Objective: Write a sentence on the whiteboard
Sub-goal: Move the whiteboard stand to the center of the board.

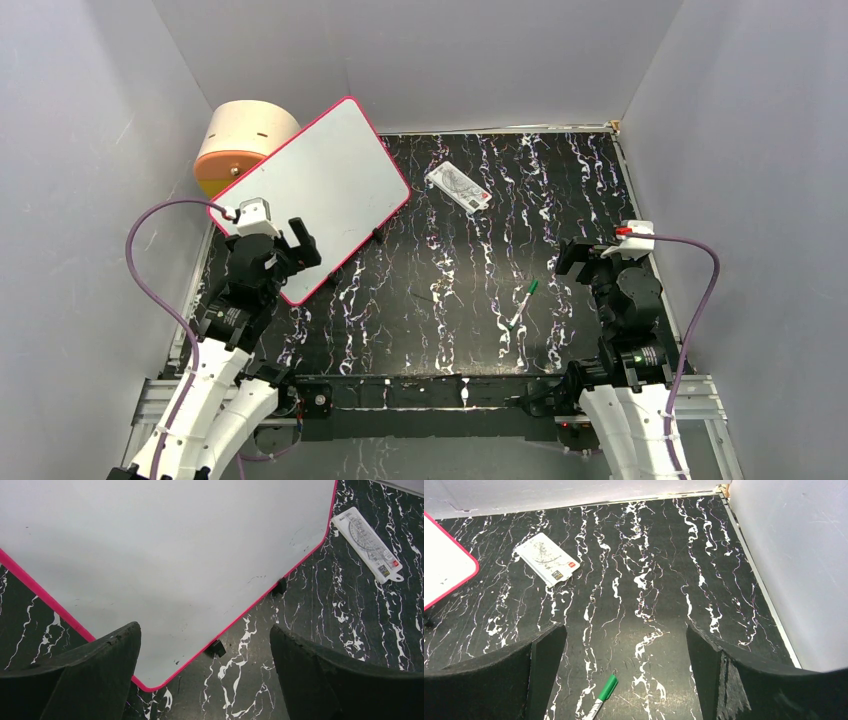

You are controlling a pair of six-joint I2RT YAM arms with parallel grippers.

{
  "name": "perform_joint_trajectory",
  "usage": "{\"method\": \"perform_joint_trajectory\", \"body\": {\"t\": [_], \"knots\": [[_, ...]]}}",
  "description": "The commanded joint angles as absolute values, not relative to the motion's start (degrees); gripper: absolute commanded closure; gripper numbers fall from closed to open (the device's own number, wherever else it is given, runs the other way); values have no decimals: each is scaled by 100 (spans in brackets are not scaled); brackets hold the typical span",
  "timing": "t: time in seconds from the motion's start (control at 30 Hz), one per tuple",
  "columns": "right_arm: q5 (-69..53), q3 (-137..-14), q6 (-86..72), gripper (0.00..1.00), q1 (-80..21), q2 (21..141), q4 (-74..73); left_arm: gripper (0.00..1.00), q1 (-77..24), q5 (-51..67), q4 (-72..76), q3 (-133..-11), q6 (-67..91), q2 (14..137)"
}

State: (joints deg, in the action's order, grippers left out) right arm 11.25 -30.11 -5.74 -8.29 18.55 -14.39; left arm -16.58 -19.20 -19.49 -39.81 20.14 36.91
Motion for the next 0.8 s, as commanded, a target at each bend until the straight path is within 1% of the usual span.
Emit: {"method": "perform_joint_trajectory", "body": {"t": [0.0, 0.17, 0.37, 0.77], "knots": [[1069, -3115, -453, 1, -853, 1829, -1028, 2, -1613, -2299, -2040, -4096, 2184, 3584], [915, -3174, -440, 1, -852, 1875, -1074, 2, -1608, -2605, -2044, -3935, 2537, 3506], [895, -3185, -444, 1, -853, 1898, -1085, 2, -1609, -2451, -2168, -4072, 2435, 3730], [859, -3165, -448, 1, -853, 1749, -1101, 6, -1647, -1931, -3385, -4633, 3659, 4970]]}}
